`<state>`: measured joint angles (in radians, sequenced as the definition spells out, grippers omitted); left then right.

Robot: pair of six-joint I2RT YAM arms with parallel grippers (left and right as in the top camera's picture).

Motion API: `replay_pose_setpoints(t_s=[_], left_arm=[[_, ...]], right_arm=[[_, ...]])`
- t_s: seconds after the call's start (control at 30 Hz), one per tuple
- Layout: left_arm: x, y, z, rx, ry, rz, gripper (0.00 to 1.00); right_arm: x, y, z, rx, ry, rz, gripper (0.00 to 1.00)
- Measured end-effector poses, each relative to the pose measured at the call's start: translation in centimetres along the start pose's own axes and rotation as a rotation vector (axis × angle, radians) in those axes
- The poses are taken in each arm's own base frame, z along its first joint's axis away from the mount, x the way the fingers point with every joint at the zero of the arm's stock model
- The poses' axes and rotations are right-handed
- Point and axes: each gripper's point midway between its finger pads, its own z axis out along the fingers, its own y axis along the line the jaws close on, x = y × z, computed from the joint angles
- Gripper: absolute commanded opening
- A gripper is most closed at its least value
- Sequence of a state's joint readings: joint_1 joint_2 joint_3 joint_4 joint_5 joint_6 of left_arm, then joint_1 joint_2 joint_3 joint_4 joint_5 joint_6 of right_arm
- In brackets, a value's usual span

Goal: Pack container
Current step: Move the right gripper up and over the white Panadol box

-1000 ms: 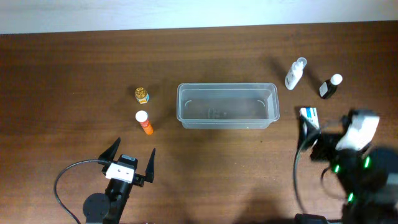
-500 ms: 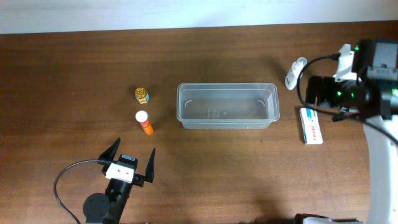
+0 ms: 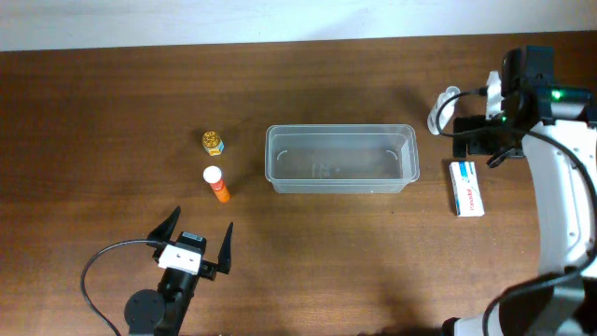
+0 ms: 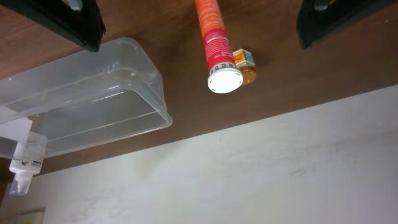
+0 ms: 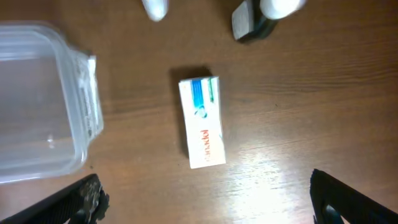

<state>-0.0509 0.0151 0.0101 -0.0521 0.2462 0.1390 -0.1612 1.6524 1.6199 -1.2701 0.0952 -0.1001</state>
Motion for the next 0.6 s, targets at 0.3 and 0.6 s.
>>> replay_pose_setpoints(t_s=[0.3, 0.6], left_arm=[[0.0, 0.0, 0.0, 0.000, 0.000, 0.000, 0.99], [0.0, 0.0, 0.0, 0.000, 0.000, 0.000, 0.99]], right_arm=[[1.2, 0.7, 2.9, -0.134, 0.109, -0.119, 0.98], [0.8, 0.9, 3.5, -0.147, 0.101, -0.157, 0.98]])
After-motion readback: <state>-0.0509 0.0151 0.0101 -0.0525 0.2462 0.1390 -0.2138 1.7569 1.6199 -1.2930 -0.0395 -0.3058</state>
